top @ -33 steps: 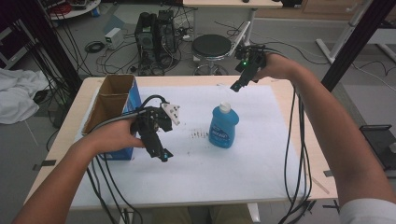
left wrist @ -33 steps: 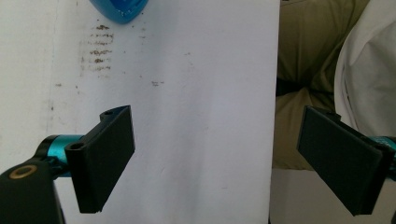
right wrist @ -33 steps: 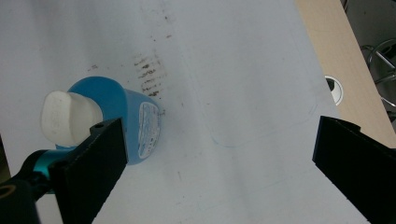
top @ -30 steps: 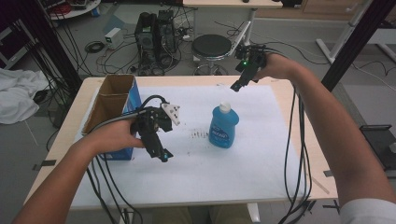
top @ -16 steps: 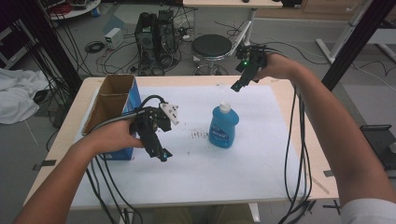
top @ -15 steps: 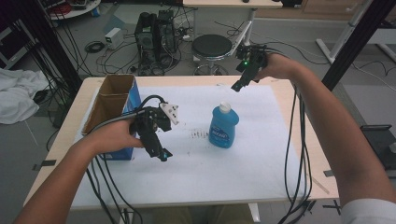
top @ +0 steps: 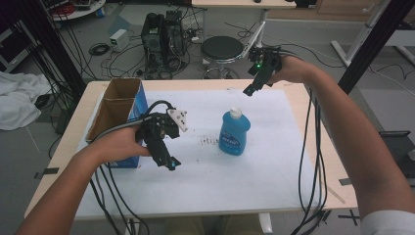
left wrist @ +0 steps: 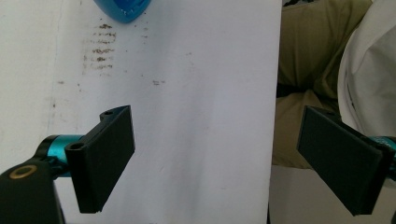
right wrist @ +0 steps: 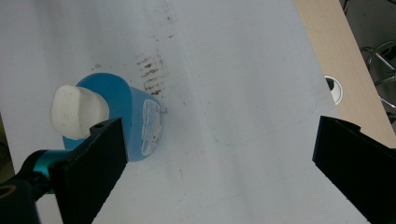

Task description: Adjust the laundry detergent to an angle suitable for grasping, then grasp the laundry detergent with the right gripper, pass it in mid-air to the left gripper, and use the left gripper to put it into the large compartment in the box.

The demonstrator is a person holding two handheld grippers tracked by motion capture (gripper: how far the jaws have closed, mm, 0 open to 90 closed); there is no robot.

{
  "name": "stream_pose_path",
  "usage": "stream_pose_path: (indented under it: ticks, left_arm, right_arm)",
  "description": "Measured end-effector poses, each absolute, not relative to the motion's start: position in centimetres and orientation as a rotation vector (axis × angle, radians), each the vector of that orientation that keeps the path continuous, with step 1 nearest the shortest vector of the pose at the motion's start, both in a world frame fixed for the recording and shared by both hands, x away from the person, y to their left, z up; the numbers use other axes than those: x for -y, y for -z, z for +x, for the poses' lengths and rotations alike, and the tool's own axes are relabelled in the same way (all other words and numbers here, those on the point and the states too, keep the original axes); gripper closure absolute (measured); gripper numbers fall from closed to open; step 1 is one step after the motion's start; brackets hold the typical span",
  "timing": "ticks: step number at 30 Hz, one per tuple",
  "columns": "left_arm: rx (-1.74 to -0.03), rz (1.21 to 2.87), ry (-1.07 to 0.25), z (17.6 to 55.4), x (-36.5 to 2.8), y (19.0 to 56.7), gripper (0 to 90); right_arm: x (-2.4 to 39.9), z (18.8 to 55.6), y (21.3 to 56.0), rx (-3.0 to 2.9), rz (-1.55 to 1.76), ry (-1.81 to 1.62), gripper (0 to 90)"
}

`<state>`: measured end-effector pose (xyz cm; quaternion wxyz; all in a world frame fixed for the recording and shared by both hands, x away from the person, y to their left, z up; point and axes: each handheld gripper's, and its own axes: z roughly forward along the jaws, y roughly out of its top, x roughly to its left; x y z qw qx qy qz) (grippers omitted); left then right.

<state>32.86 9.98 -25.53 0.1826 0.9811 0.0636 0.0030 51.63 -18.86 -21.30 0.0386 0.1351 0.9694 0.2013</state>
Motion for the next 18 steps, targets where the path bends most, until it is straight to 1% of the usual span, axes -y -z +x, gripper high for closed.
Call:
stream_pose_path:
  ticks: [1, 2, 3, 7, 8, 10, 12, 13, 18]
  left_arm:
    - [-0.165, 2.782, -0.008, 32.94, -9.98, 25.48, 11.4]
    - [-0.188, 2.766, -0.006, 32.83, -9.94, 25.57, 11.4]
    - [-0.148, 2.789, -0.017, 33.00, -9.97, 25.44, 11.4]
    - [-0.172, 2.772, -0.006, 32.82, -9.92, 25.47, 11.4]
    - [-0.143, 2.788, -0.006, 32.94, -9.95, 25.39, 11.4]
    - [-0.149, 2.784, -0.004, 32.92, -9.94, 25.42, 11.4]
    - [-0.184, 2.763, -0.007, 32.77, -9.91, 25.51, 11.3]
    - [-0.142, 2.789, -0.014, 32.89, -9.96, 25.36, 11.4]
    - [-0.152, 2.779, -0.014, 32.70, -9.98, 25.42, 11.4]
  right_arm:
    - [18.89, 51.63, 21.32, -2.973, 0.412, -0.616, 2.2]
    - [18.94, 51.65, 21.31, -2.974, 0.404, -0.612, 2.2]
    - [18.98, 51.65, 21.31, -2.974, 0.408, -0.613, 2.2]
    - [19.07, 51.45, 21.17, -2.973, 0.423, -0.608, 2.2]
    - [19.07, 51.46, 21.19, -2.969, 0.414, -0.616, 2.2]
    - [19.15, 51.43, 21.10, -2.969, 0.420, -0.613, 2.2]
    - [19.22, 51.40, 21.10, -2.969, 0.419, -0.611, 2.2]
    - [19.26, 51.39, 21.11, -2.970, 0.409, -0.609, 2.2]
    - [19.32, 51.16, 20.94, -2.965, 0.407, -0.611, 2.2]
